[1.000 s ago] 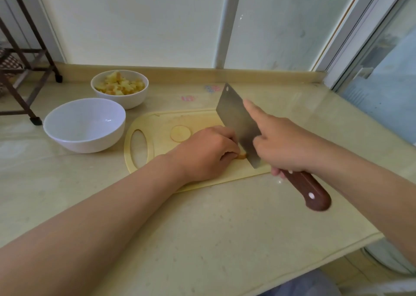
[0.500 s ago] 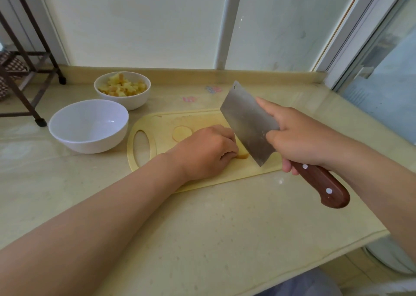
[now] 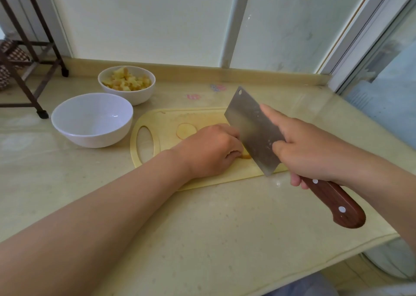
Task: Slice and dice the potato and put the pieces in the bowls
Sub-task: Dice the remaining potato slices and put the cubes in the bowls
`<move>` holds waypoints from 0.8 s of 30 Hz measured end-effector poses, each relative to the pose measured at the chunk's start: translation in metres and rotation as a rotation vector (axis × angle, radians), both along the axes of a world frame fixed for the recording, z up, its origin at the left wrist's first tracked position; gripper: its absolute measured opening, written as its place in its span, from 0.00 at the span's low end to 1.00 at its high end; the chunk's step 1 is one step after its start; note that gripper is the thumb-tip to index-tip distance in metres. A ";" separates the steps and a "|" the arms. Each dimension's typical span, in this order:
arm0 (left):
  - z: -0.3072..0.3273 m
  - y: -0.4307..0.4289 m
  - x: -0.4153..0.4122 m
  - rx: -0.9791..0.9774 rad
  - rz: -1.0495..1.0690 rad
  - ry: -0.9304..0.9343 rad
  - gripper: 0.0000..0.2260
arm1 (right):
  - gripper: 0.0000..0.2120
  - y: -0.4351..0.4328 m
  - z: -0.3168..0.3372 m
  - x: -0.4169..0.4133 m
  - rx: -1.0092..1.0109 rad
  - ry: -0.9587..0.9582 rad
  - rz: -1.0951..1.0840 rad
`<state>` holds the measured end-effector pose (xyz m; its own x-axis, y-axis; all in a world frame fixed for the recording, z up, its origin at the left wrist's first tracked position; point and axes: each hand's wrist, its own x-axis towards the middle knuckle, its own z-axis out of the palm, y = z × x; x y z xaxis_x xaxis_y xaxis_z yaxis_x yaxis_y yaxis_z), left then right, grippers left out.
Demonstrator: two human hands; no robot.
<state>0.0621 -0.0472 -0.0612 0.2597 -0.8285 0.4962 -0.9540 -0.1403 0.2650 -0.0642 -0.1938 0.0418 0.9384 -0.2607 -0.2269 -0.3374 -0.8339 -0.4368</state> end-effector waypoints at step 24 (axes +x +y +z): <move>0.001 0.004 0.004 0.032 0.017 -0.028 0.14 | 0.39 -0.001 0.002 0.009 0.031 -0.076 -0.011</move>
<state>0.0661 -0.0432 -0.0603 0.2601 -0.8399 0.4764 -0.9584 -0.1643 0.2336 -0.0549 -0.1947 0.0440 0.9504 -0.2648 -0.1630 -0.3109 -0.8159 -0.4874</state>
